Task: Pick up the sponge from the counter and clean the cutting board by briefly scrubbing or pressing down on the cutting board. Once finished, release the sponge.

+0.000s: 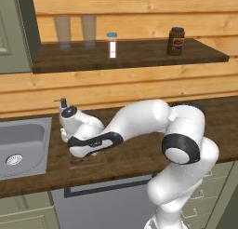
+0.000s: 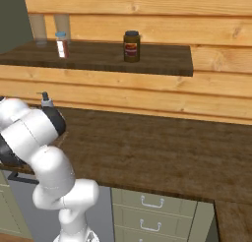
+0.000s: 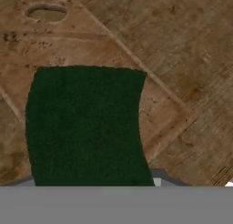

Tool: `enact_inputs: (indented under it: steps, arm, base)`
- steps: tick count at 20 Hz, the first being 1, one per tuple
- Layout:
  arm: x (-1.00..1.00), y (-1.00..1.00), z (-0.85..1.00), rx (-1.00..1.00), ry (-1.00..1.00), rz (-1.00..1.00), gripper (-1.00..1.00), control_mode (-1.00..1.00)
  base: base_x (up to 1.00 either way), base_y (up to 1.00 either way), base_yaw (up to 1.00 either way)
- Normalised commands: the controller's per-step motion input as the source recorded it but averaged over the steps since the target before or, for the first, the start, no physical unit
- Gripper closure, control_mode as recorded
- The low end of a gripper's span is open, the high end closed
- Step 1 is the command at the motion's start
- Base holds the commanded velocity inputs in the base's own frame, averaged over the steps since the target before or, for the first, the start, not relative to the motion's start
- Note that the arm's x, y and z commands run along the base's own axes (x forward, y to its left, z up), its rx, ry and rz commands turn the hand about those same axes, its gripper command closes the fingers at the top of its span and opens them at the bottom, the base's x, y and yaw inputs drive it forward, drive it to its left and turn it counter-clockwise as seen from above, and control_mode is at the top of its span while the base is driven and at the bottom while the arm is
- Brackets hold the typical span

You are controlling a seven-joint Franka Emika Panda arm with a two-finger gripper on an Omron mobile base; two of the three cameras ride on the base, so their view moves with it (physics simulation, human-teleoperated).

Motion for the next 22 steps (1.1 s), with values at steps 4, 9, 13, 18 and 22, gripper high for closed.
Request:
enact_inputs:
  steps: [4, 9, 13, 18, 22]
  arm:
    - [-0.37, -0.56, 0.56, 0.63, 0.15, -0.19, 1.00, -1.00]
    - [-0.75, -0.21, -0.03, 0.55, 0.00, -0.39, 1.00, -1.00]
    - [-0.19, -0.05, 0.08, 0.35, 0.08, -0.43, 1.00, -1.00]
    - [0.06, 0.02, 0.70, 0.18, 0.30, -0.41, 1.00, -1.00]
    - [0.34, 0.01, 0.51, 0.01, 0.65, -0.14, 1.00, -1.00]
  base:
    - [0.00, 0.00, 0.00]
    - [0.00, 0.00, 0.00]
    - [0.00, 0.00, 0.00]
    - [0.00, 0.00, 0.00]
    - [0.00, 0.00, 0.00]
